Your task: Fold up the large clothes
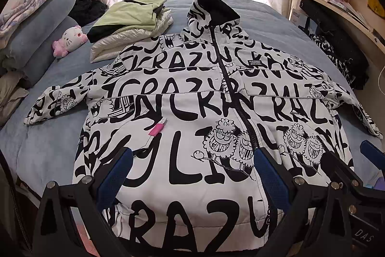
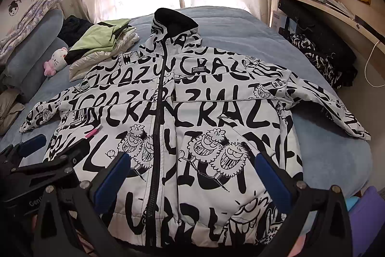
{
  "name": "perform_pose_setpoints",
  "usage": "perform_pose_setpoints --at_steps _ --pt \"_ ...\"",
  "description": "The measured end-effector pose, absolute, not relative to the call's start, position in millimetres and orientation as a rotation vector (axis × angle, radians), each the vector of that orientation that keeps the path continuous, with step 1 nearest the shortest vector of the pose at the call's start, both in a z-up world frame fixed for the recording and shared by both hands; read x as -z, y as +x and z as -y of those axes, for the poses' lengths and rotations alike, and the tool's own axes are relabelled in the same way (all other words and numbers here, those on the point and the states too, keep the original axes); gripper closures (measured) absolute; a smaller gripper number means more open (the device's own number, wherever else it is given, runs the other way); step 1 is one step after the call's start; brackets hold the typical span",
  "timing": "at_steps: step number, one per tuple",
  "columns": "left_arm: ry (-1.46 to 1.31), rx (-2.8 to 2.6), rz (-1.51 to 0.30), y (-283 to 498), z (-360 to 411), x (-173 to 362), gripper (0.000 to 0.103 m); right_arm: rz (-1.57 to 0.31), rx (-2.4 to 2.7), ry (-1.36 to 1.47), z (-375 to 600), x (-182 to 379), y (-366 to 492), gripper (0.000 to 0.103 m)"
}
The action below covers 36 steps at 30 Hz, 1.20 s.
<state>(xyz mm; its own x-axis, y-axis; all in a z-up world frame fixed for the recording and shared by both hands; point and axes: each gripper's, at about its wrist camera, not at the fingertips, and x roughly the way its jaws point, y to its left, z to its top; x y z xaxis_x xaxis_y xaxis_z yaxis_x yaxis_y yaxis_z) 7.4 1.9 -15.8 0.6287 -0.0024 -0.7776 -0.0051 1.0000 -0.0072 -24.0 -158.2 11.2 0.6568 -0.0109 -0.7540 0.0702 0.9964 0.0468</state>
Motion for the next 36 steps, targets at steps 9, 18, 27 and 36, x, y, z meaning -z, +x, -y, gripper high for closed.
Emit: perform_pose_setpoints --at_steps 9,18,27,36 --pt "-0.006 -0.004 -0.892 7.5 -1.7 15.6 0.003 -0.861 0.045 0.088 160.2 -10.2 -21.7 0.0" --pt "0.019 -0.026 -0.868 7.9 -3.8 15.5 0.003 -0.851 0.047 0.116 169.3 -6.7 -30.2 0.0" --pt "0.052 0.001 -0.852 18.9 8.6 -12.8 0.003 -0.759 0.046 0.074 191.3 -43.2 -20.0 0.0" --pt "0.138 0.053 -0.751 39.0 53.8 -60.5 0.003 -0.6 0.076 0.005 230.0 -104.0 -13.1 0.0"
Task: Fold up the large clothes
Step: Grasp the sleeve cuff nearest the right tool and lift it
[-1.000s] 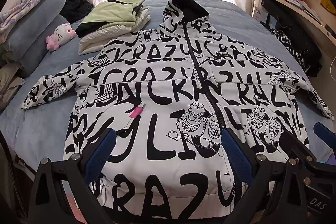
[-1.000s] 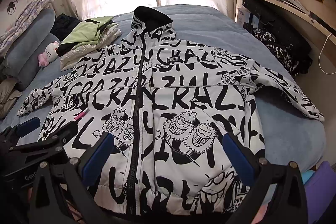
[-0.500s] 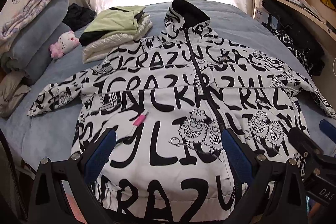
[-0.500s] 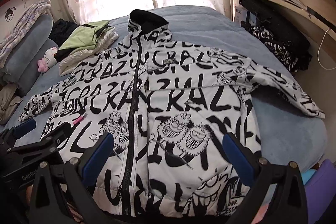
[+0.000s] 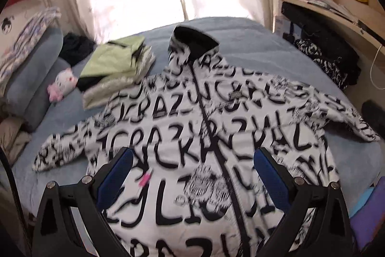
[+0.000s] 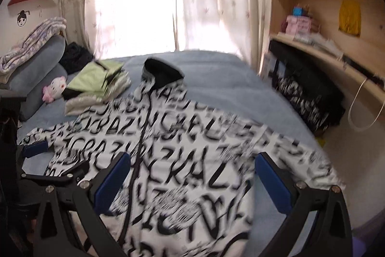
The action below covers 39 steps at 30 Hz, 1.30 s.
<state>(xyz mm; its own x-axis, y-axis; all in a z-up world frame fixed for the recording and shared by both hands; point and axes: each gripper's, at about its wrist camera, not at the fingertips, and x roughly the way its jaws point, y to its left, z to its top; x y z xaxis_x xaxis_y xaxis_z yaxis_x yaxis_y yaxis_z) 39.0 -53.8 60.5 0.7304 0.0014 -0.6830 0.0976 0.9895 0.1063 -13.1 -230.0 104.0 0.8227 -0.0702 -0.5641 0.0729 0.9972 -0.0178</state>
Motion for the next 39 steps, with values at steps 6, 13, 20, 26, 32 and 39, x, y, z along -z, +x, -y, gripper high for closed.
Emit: perform_pose_setpoints --at_steps 6,13,20,26,32,39 --pt "0.147 0.145 -0.687 65.2 88.0 -91.0 0.003 -0.411 0.208 -0.04 271.2 -144.2 -19.0 0.0" --pt "0.114 0.249 -0.652 101.3 135.3 -103.3 0.003 -0.339 0.385 -0.23 306.6 -148.5 -3.8 0.0" --pt "0.075 0.255 -0.765 145.7 189.5 -74.7 0.003 -0.593 0.285 -0.006 389.0 -104.4 25.8 0.0" --pt "0.133 0.279 -0.846 164.5 231.3 -21.2 0.003 -0.765 0.276 0.313 452.6 -41.3 32.5 0.0" --pt "0.128 0.292 -0.877 174.3 255.3 19.1 0.003 -0.883 0.294 0.645 502.6 17.4 21.4 0.0" --pt "0.147 0.301 -0.918 179.8 276.8 49.8 0.003 -0.891 0.358 0.98 553.3 71.1 -0.7 0.009"
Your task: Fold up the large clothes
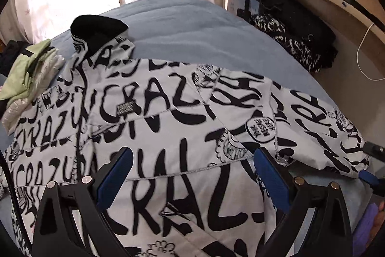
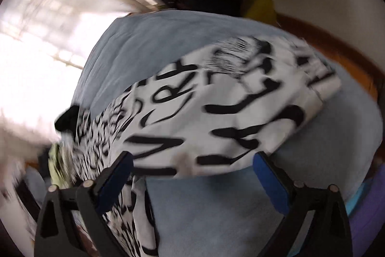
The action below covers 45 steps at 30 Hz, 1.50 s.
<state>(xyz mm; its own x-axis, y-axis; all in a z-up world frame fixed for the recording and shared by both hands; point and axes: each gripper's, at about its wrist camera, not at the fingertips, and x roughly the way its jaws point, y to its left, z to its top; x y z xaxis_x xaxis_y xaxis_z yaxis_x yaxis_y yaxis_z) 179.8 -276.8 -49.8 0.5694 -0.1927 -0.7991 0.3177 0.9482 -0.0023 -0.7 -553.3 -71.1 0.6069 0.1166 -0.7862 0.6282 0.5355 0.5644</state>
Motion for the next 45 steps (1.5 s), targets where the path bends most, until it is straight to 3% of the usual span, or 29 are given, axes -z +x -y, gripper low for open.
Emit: perform_pose_setpoints --at_steps 3,8,22,25,28,30,31,41,45 --pt "0.153 0.31 -0.918 178.2 280.2 53.6 0.003 -0.841 0.381 1.098 572.5 86.8 -7.5 0.02" --pt "0.159 0.303 -0.9 174.9 277.0 54.2 0.003 -0.776 0.393 1.298 592.7 101.9 -17.8 0.02" --pt "0.124 0.321 -0.917 167.0 268.0 59.1 0.003 -0.781 0.388 1.297 593.5 93.0 -55.1 0.025" --pt "0.134 0.326 -0.903 163.8 268.3 57.1 0.003 -0.761 0.418 1.266 598.9 96.7 -43.8 0.033" --pt "0.113 0.341 -0.88 161.3 261.9 51.4 0.003 -0.76 0.459 1.223 608.3 102.2 -20.8 0.057" --pt "0.089 0.357 -0.868 161.6 253.1 44.9 0.003 -0.754 0.488 1.23 611.0 105.3 -10.0 0.087" --pt "0.083 0.361 -0.865 162.1 248.2 42.2 0.003 -0.744 0.491 1.231 610.4 103.7 -3.2 0.09" --pt "-0.107 0.164 -0.849 181.9 146.9 20.8 0.004 -0.508 0.102 0.778 483.3 -48.5 112.8 0.093" --pt "-0.155 0.038 -0.815 185.2 95.0 19.7 0.017 -0.54 -0.121 0.63 404.2 -73.0 157.3 0.093"
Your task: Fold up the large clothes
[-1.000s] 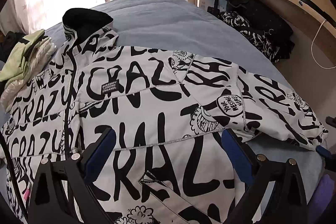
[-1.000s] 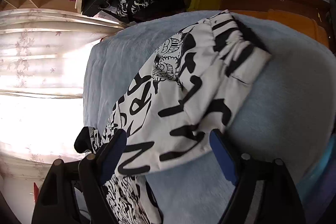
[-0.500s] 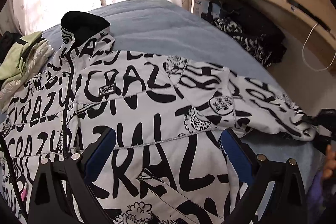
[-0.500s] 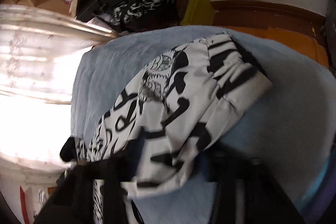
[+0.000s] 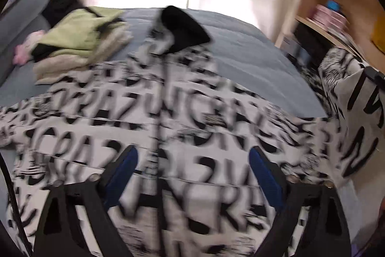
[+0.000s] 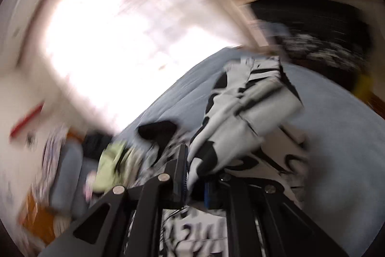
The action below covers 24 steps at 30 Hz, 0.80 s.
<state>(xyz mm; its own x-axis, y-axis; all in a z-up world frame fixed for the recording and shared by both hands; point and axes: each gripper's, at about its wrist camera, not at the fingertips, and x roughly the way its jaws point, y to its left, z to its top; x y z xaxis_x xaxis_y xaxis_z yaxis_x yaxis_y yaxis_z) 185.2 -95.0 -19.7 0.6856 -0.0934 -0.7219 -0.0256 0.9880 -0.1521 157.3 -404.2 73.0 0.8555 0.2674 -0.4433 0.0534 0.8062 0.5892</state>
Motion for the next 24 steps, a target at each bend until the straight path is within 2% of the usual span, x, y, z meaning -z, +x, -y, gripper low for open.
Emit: perform_pose_setpoints --at_steps 5,7,9,11,19,24 --pt "-0.169 -0.09 -0.789 183.3 37.1 28.1 0.019 -0.701 -0.3 0.462 303.0 -44.9 202.1 0.093" --pt "-0.18 -0.117 -0.807 184.0 18.7 34.9 0.019 -0.785 -0.344 0.431 273.5 -19.3 212.2 0.088" --pt "-0.189 -0.125 -0.83 184.4 4.1 41.6 0.019 -0.893 -0.376 0.407 248.1 12.6 218.8 0.063" --pt "-0.194 -0.122 -0.862 185.1 -3.9 49.5 0.019 -0.954 -0.37 0.383 231.2 31.2 208.7 0.057" --pt "-0.321 0.067 -0.973 190.6 -3.3 72.8 0.019 -0.962 -0.347 0.53 239.5 32.6 182.6 0.055" --pt "-0.266 0.179 -0.973 195.5 31.5 67.2 0.019 -0.908 -0.216 0.65 268.8 45.1 146.3 0.055"
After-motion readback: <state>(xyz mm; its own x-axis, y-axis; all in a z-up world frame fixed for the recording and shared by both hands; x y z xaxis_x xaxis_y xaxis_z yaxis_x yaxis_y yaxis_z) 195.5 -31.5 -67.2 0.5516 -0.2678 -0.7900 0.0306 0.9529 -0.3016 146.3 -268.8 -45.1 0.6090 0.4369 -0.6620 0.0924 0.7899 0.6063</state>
